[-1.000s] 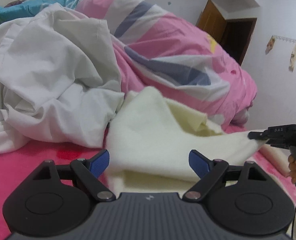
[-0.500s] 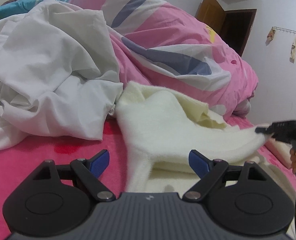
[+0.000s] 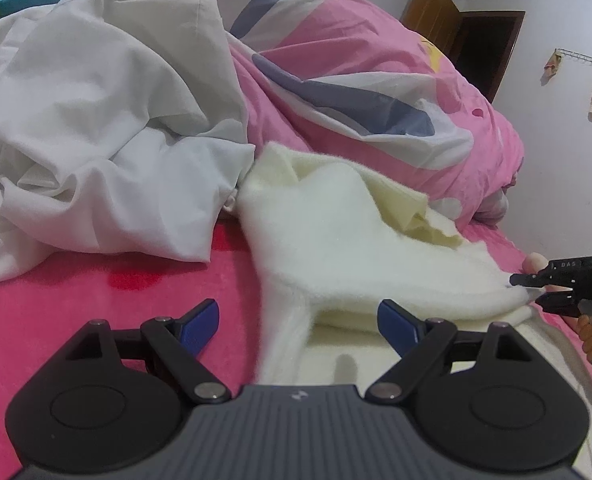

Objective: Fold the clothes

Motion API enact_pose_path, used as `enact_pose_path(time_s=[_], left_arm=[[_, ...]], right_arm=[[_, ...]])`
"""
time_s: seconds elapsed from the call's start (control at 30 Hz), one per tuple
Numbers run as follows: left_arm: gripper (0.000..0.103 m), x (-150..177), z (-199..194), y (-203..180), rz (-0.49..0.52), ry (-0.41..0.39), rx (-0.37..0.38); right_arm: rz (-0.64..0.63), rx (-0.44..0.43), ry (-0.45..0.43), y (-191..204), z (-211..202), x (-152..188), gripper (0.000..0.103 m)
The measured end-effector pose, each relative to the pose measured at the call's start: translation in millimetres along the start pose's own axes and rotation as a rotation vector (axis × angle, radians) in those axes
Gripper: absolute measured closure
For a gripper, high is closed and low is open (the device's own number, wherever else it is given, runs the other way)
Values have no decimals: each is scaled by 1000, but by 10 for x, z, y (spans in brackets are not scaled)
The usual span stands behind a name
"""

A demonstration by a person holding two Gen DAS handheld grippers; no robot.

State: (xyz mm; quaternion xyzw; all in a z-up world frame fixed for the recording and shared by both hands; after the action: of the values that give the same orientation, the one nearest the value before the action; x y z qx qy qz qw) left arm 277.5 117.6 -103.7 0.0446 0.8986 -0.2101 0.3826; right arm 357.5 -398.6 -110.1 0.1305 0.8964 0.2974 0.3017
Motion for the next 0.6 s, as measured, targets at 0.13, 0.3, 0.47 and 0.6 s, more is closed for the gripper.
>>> enact_pose_path(time_s=[0.13,0.3,0.47,0.6], left_arm=[[16,0,3,0,0,2,-1],[16,3,30,12,-7,12,-2],[16,3,39,23,-13,19,-4],[16,7,45,24,-13,23,-6]], right_arm=[[27,-73,-18,-5,-13,-104,97],[-52,-81,-108,147,-82,-217,95],[114,1,-24,-261,-39,-126,90],[67,129,-145,-140,-433,-82,84]])
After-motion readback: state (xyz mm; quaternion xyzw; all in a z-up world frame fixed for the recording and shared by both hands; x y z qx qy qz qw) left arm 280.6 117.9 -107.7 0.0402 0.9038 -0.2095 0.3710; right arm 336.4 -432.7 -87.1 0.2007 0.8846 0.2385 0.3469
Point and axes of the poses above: each gripper's, at about its wrist camera, not at the fingertips, and z roughly the way its jaws point, y to its left, x to its underside, the point moved 2 cm from there along z, roughly the way its jaws point, and after that the axes turned 10 degrees about y, right-handed, at the moved point
